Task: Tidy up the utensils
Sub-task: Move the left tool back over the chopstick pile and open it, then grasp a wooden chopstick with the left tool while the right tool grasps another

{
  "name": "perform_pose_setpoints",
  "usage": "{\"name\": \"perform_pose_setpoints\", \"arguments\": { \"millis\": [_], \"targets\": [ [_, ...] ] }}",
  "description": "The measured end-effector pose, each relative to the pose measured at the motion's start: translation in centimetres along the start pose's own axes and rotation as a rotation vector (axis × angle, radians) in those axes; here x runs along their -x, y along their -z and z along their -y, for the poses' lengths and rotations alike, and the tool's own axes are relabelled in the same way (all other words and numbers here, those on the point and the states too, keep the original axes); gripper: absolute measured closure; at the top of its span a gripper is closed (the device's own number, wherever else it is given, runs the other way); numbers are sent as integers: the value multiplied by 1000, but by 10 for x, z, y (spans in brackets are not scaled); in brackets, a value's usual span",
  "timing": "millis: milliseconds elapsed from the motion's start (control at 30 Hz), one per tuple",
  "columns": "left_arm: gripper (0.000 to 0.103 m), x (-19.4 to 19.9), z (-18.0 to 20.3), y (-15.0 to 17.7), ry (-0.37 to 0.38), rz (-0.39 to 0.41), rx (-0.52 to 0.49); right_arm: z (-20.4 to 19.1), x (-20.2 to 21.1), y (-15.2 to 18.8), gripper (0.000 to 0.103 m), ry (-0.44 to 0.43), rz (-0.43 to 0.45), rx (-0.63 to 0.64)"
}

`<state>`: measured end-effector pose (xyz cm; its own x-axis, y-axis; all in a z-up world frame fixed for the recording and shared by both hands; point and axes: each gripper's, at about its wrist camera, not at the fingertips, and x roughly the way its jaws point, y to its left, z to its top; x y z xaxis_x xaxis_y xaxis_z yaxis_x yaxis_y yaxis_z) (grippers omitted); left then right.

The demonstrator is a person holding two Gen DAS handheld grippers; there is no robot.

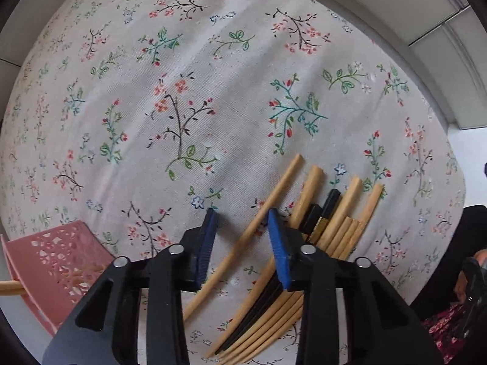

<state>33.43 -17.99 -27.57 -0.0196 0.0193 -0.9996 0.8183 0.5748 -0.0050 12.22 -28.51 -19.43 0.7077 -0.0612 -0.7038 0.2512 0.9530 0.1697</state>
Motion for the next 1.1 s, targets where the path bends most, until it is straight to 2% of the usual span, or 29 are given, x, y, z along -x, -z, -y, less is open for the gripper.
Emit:
{"name": "perform_pose_setpoints", "arguments": {
  "millis": [100, 200, 400, 433, 500, 633, 767, 800, 867, 933, 1000, 1100],
  "targets": [
    [81, 2, 5, 5, 10, 16, -1, -1, -4, 0, 6, 7, -14, -3],
    [81, 6, 4, 17, 42, 47, 65, 0, -6, 0, 6, 16, -20, -15],
    [91, 10, -22, 53, 153, 182, 327, 4, -7, 0, 6, 32, -26, -44],
    [92, 11, -22, 63, 159, 209, 365, 5, -7, -1, 6, 32, -30, -51],
    [98, 17, -19, 77, 113, 251, 396, 6, -11, -2, 6, 26, -59, -74],
    [98, 59, -17, 112, 66, 393, 426, 7, -32, -11, 6, 5, -188, -169],
    [98, 128, -3, 154, 40, 575, 418, 13, -71, -19, 8, -68, -398, -435],
    [98, 144, -2, 169, 47, 626, 421, 11, -79, -18, 12, -80, -440, -484],
    [98, 173, -1, 198, 40, 733, 422, 6, -92, -19, 27, -77, -504, -540],
    [98, 201, 6, 233, 30, 832, 413, -5, -102, -20, 44, -42, -548, -532],
    [98, 218, 16, 250, 5, 892, 399, -16, -105, -21, 50, 25, -558, -514],
    [98, 236, 36, 259, -5, 985, 382, -26, -112, -24, 55, 71, -578, -531]
  ]
}}
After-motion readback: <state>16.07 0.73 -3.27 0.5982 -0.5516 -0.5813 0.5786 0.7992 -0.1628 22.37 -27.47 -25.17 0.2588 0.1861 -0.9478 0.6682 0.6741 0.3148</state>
